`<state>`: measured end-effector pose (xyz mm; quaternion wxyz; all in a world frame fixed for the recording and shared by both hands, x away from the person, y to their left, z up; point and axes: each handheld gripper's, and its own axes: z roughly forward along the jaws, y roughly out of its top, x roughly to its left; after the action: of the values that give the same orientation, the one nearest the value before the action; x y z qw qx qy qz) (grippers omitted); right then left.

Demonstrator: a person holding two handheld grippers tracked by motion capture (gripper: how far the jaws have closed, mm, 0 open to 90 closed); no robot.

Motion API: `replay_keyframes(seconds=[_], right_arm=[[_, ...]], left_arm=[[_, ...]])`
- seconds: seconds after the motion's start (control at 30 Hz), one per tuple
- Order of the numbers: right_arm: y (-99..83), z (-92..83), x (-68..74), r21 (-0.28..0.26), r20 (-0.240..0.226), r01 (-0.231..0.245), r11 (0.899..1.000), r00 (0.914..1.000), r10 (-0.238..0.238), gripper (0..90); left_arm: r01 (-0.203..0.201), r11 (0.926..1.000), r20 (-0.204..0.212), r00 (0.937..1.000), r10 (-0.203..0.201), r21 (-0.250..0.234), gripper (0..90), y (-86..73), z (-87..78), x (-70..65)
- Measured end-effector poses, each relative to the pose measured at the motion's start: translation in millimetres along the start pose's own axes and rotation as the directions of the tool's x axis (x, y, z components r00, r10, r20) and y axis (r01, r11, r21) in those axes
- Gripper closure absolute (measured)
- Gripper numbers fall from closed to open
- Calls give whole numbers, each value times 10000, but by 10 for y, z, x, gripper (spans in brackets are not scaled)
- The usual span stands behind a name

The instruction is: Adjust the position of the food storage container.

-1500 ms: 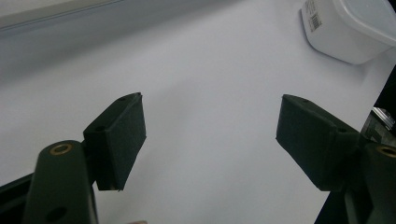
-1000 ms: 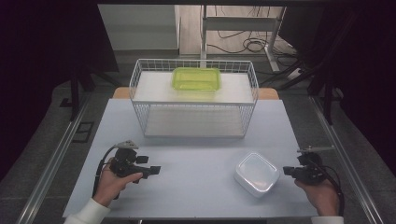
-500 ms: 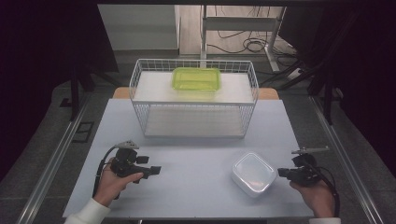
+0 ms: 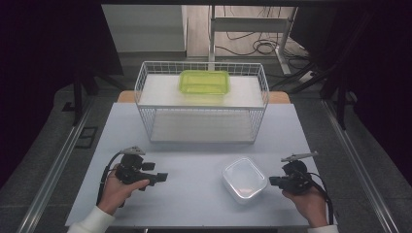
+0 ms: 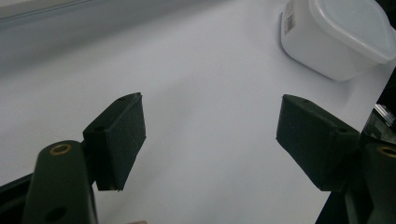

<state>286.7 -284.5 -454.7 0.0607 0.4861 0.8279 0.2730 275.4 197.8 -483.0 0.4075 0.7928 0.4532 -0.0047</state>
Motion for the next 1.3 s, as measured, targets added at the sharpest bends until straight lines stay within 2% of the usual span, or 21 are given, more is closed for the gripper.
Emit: replay_keyframes(seconds=[0.2, 0.7, 1.0, 1.3], right_arm=[[52, 87, 161, -89, -142, 301, 9995, 9994, -302, 890], [133, 206, 340, -296, -293, 691, 9972, 9971, -700, 890], [238, 333, 539, -297, -600, 1118, 9933, 9917, -1134, 890], [330, 440, 663, -228, -651, 1323, 9910, 9889, -1335, 891]], left_arm=[[7, 10000, -9, 10000, -7, 18, 231, 2, 2, 9], [53, 10000, 12, 10000, -53, 41, 232, 2, 12, 3], [105, 9999, -41, 9999, -105, 15, 236, 9, -2, 38], [142, 9999, -65, 9999, -142, -15, 236, 10, -9, 48]])
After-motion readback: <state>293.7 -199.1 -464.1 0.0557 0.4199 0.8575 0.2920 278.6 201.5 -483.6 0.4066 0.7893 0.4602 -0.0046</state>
